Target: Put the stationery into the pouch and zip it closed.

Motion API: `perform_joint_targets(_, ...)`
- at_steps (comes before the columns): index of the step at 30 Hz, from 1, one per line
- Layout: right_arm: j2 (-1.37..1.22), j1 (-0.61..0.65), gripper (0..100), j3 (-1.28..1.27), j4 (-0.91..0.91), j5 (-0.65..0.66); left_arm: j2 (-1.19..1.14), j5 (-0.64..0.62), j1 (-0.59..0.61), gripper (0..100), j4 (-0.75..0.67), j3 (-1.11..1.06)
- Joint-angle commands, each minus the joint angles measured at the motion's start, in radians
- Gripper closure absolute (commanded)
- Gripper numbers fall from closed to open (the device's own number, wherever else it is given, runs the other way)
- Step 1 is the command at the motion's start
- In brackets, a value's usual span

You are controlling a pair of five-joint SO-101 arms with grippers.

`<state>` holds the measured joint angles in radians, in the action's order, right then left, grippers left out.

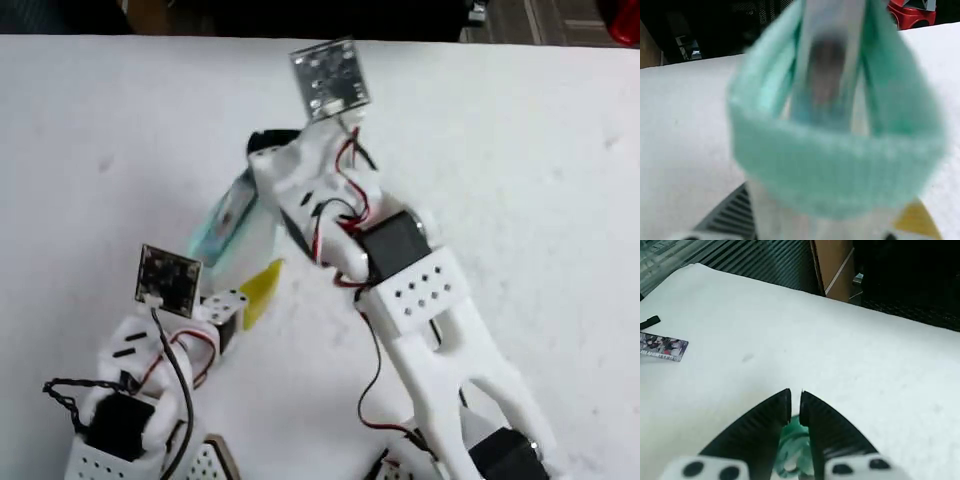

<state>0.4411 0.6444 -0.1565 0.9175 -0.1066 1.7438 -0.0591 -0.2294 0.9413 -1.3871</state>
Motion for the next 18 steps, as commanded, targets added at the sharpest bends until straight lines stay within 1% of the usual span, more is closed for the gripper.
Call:
perform_joint_targets(1, 0.094, 0.058, 97.9, 0.031, 0.022, -0.008, -0.008, 0.009, -0.015, 72, 0.003, 0.044)
perform_joint_targets(5, 0.157, 0.108, 97.8, 0.031, 0.071, 0.002, -0.008, 0.009, -0.013, 72, 0.003, 0.044)
perform_joint_targets(8, 0.205, 0.107, 97.8, 0.038, 0.088, 0.121, -0.008, 0.009, -0.013, 72, 0.003, 0.044)
perform_joint_targets(10, 0.254, 0.047, 97.8, 0.032, 0.088, 0.178, -0.008, 0.009, -0.012, 72, 0.003, 0.044)
perform_joint_targets(11, 0.271, 0.012, 97.8, 0.031, 0.090, 0.173, -0.008, 0.008, -0.010, 72, 0.003, 0.044)
perform_joint_targets(15, 0.300, -0.171, 97.7, -0.002, 0.091, 0.084, -0.007, 0.006, 0.004, 72, 0.002, 0.051)
perform_joint_targets(17, 0.294, -0.249, 97.7, -0.034, 0.107, 0.029, -0.007, 0.003, 0.067, 72, 0.012, 0.084)
perform_joint_targets(18, 0.294, -0.275, 97.7, -0.057, 0.114, 0.009, -0.007, 0.005, 0.082, 72, 0.046, 0.117)
